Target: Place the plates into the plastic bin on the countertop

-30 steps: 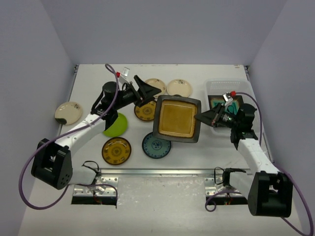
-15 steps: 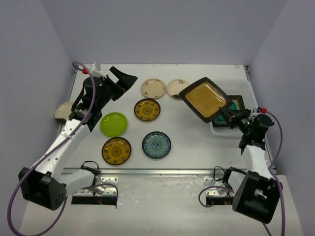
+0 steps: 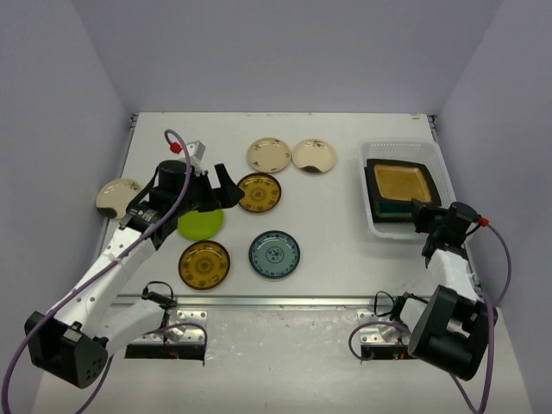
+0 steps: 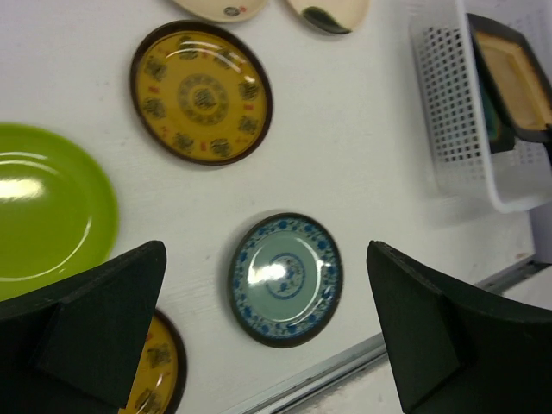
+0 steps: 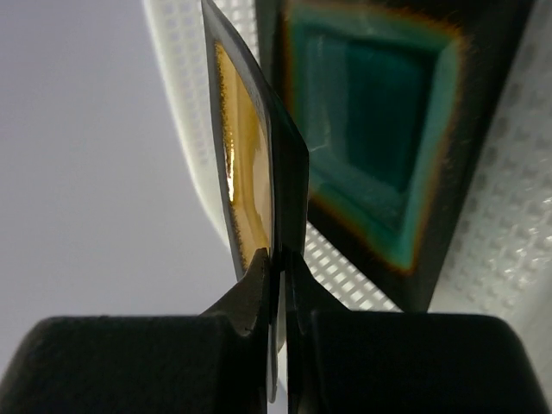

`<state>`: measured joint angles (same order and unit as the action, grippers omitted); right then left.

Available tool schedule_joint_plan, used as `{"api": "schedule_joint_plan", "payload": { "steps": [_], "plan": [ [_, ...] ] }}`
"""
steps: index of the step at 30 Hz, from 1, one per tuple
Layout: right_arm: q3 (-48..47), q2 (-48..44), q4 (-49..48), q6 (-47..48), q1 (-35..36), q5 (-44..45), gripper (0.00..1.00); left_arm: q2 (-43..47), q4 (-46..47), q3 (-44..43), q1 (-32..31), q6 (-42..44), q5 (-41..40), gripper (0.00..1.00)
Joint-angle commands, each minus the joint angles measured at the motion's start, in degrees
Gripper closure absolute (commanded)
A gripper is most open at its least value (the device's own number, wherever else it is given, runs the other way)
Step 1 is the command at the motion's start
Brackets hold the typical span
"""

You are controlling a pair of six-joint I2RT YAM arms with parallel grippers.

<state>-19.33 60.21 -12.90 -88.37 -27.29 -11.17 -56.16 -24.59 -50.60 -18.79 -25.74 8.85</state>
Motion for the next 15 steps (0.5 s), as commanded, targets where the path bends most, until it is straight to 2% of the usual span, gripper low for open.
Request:
{"api": "schedule_joint_plan", "payload": {
  "steps": [1, 7, 11, 12, 13, 15],
  "plan": [
    [-3.5, 0.2, -7.3, -0.2, 0.0, 6.5, 1.0, 5.9, -2.0, 4.7, -0.4, 7.4, -6.0, 0.0],
    [-9.4, 7.3, -5.0, 5.3, 0.0, 3.9, 1.0, 4.4, -1.1, 5.3, -0.4, 7.7, -2.4, 0.0],
    [-9.3, 10.4, -6.4, 7.2, 0.0, 1.9, 1.0, 3.9, -1.0, 5.4, -0.5, 7.9, -1.8, 0.0],
    [-9.2, 10.9, -6.4, 7.8, 0.0, 1.6, 0.97, 4.1, -1.0, 5.5, -0.5, 7.9, -1.9, 0.0],
    [-9.1, 11.3, -6.4, 8.3, 0.0, 1.3, 0.89, 4.3, -1.1, 5.5, -0.4, 7.8, -2.1, 0.0],
    [-8.7, 11.7, -6.4, 8.9, 0.0, 0.6, 0.56, 4.5, -0.9, 5.6, -0.4, 7.8, -2.2, 0.0]
  ]
}}
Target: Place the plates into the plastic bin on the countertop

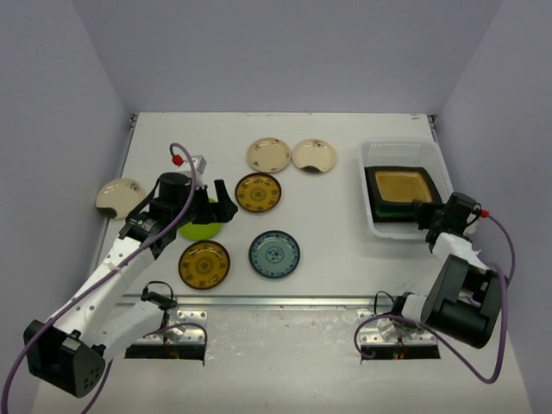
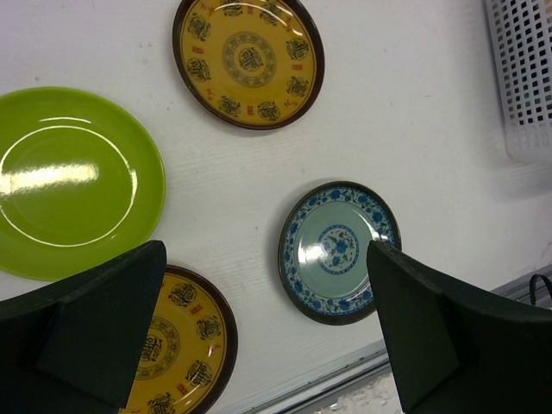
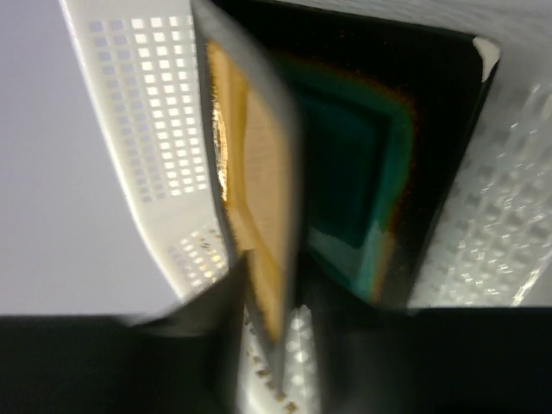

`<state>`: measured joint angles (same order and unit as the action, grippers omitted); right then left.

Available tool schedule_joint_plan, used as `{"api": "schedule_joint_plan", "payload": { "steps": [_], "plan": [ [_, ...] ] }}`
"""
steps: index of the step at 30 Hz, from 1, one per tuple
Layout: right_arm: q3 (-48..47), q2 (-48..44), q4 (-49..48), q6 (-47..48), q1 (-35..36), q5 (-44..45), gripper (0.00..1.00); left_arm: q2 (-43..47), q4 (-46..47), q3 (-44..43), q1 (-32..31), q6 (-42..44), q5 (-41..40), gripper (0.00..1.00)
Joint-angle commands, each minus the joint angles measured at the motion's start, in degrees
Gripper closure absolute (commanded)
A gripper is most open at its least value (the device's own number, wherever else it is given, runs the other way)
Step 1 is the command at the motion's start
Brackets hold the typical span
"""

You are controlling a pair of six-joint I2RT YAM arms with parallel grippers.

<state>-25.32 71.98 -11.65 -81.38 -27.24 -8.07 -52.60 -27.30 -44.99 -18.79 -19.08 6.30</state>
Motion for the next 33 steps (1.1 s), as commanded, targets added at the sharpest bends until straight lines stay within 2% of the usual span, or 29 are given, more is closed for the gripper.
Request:
{"api": "schedule_joint_plan", "payload": {
  "steps": [1, 3, 5, 7, 9, 10, 14, 18, 20, 24, 27, 28, 29, 33],
  "plan": [
    [-2.6, 0.1, -7.4, 2.1, 0.0, -2.8, 0.43, 0.9, 1.8, 0.0, -0.5, 1.2, 0.4, 0.0],
    [-3.5, 0.3, -3.9, 3.1, 0.0, -3.0, 0.29, 0.6, 1.8, -0.1, -0.5, 1.2, 0.3, 0.0],
    [-5.8, 0.4, 1.2, 4.4, 0.0, -2.9, 0.22, 0.3, 1.8, 0.0, -0.5, 1.2, 0.5, 0.0],
    [-8.4, 0.0, 9.1, 7.2, 0.0, -1.8, 0.11, 0.3, 1.7, -0.1, -0.5, 1.2, 0.2, 0.0],
    [-10.1, -0.7, 12.8, 8.6, 0.1, -1.5, 0.09, 0.2, 1.6, 0.0, -0.5, 1.2, -0.1, 0.0],
    [-11.6, -1.4, 17.4, 9.2, 0.1, -1.0, 0.04, 0.1, 1.7, -0.1, -0.5, 1.2, -0.2, 0.0],
    [-14.4, -3.7, 23.9, 10.7, 0.1, -1.1, 0.01, -0.9, 1.1, -0.4, -0.5, 1.2, -1.6, 0.0],
    [-13.2, -8.1, 18.6, 12.2, 0.4, -7.0, 0.01, -1.6, -0.3, -1.2, -0.4, 0.2, -6.1, 0.0],
    [-14.8, -9.5, 19.2, 13.9, 1.1, -8.6, 0.01, -1.6, -1.1, -1.8, -0.3, -0.3, -8.4, 0.0],
    [-17.8, -10.4, 12.8, 20.5, 8.0, -19.7, 0.01, 1.5, -3.3, -3.0, 0.0, -2.9, -18.1, 0.0],
    [-23.0, -8.7, 14.7, 30.0, 19.6, -25.0, 0.01, 4.0, -5.2, -4.6, 0.0, -5.1, -26.5, 0.0],
    [-24.5, -7.8, 16.0, 33.1, 25.3, -26.0, 0.03, 5.1, -5.8, -5.1, 0.0, -5.3, -27.9, 0.0],
    [-26.0, -6.8, 17.5, 36.2, 31.7, -26.7, 0.05, 6.2, -6.4, -5.7, 0.0, -5.3, -28.8, 0.0],
    [-33.5, 1.2, 31.1, 52.4, 47.6, -20.1, 0.06, 7.5, -5.9, -4.5, -0.1, -3.9, -30.3, 0.0]
  ]
}}
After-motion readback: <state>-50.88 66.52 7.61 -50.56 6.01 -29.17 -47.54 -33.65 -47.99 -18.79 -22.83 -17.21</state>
